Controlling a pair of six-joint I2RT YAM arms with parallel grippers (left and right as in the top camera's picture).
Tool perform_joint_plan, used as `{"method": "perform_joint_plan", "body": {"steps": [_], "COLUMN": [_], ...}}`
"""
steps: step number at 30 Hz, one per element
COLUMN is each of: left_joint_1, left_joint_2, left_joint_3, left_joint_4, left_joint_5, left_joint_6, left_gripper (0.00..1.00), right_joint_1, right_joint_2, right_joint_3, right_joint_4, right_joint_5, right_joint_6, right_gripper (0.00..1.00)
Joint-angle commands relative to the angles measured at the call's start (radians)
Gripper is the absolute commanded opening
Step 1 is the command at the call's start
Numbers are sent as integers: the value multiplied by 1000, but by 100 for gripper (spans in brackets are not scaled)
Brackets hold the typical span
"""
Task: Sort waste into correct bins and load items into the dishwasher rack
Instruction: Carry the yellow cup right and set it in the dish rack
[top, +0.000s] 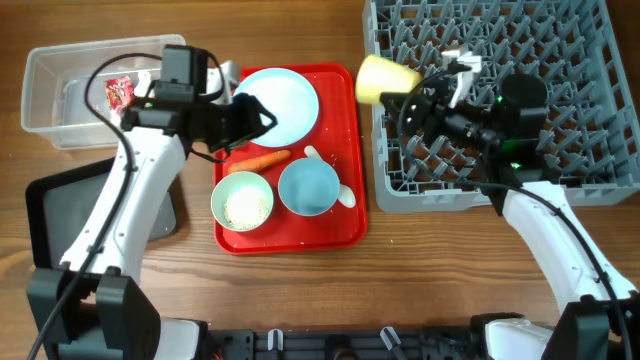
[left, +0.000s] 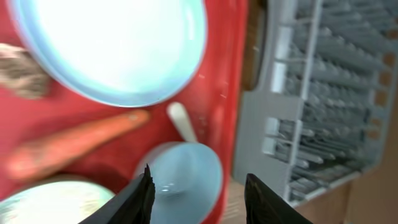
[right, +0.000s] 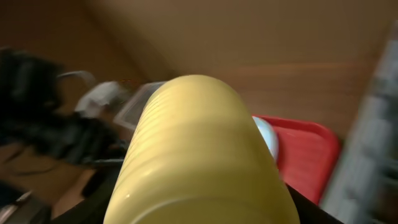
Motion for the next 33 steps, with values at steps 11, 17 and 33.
{"method": "perform_joint_plan", "body": {"steps": [11,17,33], "left_joint_1": [35,35,35], "left_joint_2": [-59,-59,-59], "left_joint_3": [8,8,8], "left_joint_4": [-58,-59,-60], "left_joint_5": [-165,-165,-165], "left_joint_6": [46,46,46], "left_gripper": [47,47,47], "right_joint_1": [-229,-343,-427], "right_joint_2": [-97,-89,121], "right_joint_3": [351,368,367], "right_joint_4": [-818,-907,-951], "right_joint_5": [680,851,934], "right_joint_6": [-224,-222,-223], "right_gripper": [27,25,61]}}
